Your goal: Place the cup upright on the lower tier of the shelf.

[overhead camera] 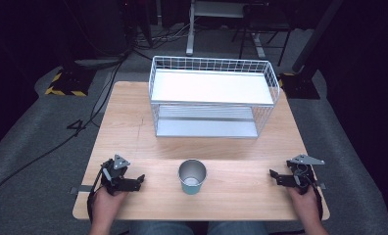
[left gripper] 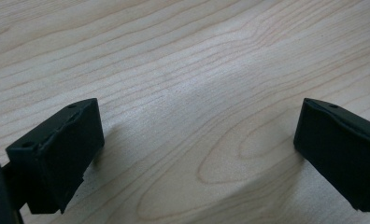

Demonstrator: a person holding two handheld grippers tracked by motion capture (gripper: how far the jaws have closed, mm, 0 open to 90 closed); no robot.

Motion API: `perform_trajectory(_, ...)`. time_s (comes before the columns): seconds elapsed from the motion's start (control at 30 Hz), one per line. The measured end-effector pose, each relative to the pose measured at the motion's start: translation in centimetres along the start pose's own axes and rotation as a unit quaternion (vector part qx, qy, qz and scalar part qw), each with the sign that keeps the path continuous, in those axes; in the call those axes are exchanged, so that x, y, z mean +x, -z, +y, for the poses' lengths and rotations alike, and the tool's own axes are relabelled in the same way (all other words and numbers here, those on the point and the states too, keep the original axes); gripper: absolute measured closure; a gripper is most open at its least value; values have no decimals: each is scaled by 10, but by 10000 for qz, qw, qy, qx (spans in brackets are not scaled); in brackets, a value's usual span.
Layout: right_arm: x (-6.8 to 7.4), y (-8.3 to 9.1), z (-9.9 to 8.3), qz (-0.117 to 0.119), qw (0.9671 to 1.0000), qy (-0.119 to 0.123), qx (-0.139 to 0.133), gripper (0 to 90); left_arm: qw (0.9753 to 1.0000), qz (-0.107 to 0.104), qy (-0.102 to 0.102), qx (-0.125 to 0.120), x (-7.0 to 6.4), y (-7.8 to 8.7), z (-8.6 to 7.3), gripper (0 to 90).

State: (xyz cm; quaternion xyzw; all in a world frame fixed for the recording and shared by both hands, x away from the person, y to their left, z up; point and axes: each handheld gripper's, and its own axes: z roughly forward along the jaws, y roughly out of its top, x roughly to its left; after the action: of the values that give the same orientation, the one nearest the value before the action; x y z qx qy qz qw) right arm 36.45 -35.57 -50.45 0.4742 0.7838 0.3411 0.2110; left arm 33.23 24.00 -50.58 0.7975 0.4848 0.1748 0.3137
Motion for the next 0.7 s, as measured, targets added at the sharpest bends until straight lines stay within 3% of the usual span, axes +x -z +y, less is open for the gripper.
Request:
perform_trajectory(0.5, 0, 0, 0, 0, 10000, 1, -1, 139, 10000, 75, 62, -11, -2, 1, 0, 32)
perform_trajectory(0.7, 0, 0, 0, -18, 10000, -13, 4, 140, 9996, 160, 190, 133, -3, 2, 5, 76)
